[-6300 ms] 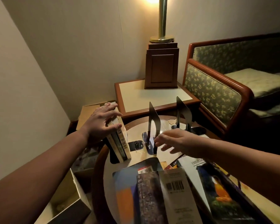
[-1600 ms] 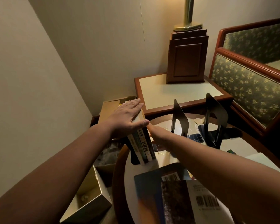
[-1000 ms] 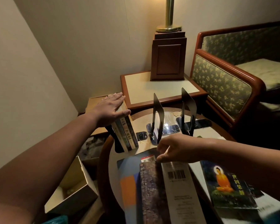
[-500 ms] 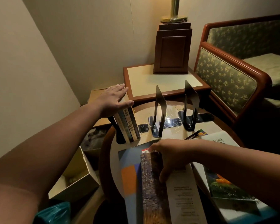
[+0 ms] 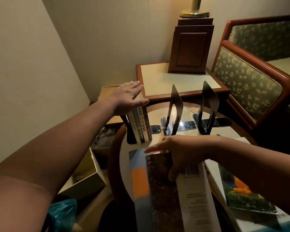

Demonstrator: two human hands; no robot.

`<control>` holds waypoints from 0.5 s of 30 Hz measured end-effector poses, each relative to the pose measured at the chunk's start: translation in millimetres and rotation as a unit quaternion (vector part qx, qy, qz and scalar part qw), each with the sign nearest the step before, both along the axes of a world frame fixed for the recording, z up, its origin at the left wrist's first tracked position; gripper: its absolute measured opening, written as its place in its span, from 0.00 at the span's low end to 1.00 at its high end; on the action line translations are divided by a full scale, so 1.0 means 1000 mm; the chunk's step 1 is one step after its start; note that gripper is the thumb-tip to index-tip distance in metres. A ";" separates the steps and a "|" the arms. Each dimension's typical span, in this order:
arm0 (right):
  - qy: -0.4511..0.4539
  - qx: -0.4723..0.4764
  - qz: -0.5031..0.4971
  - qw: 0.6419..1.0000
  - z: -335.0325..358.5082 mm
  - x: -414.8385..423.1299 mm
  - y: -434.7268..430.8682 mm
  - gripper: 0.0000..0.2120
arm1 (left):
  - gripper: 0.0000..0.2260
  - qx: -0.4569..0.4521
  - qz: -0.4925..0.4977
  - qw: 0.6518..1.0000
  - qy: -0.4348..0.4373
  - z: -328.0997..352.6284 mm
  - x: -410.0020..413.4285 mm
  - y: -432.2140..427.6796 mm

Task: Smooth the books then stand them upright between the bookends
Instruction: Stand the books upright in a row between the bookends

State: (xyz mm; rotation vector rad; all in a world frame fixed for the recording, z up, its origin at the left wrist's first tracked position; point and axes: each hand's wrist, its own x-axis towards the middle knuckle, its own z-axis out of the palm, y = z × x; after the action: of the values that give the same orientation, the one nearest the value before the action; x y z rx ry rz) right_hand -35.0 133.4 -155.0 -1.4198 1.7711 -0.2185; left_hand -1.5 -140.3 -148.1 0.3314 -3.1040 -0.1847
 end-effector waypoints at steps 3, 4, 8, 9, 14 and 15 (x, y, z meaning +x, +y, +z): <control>0.003 -0.026 0.010 1.000 0.019 -0.005 -0.003 0.37 | 0.41 -0.009 0.004 1.000 0.002 0.001 0.001 0.002; 0.006 -0.033 0.009 0.999 0.026 -0.008 -0.004 0.35 | 0.41 -0.012 0.003 1.000 0.002 0.001 0.001 0.002; 0.010 -0.072 0.009 0.997 0.054 -0.018 -0.006 0.31 | 0.41 -0.008 0.001 1.000 -0.002 0.000 0.002 0.001; 0.012 -0.083 0.011 0.996 0.060 -0.021 -0.007 0.30 | 0.41 -0.005 0.001 1.000 -0.003 0.000 0.001 0.001; 0.026 -0.141 -0.017 0.990 0.092 -0.037 -0.016 0.30 | 0.43 -0.001 0.002 1.000 0.000 0.000 0.001 0.000; 0.026 -0.155 -0.023 0.987 0.097 -0.040 -0.018 0.30 | 0.44 0.004 0.000 1.000 0.000 0.001 0.001 0.000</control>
State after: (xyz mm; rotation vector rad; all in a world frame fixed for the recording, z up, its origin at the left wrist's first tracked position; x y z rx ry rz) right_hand -74.9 115.4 -57.7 -1.6145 1.8725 -0.5034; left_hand -0.2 -140.1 -147.5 0.3329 -3.1031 -0.1972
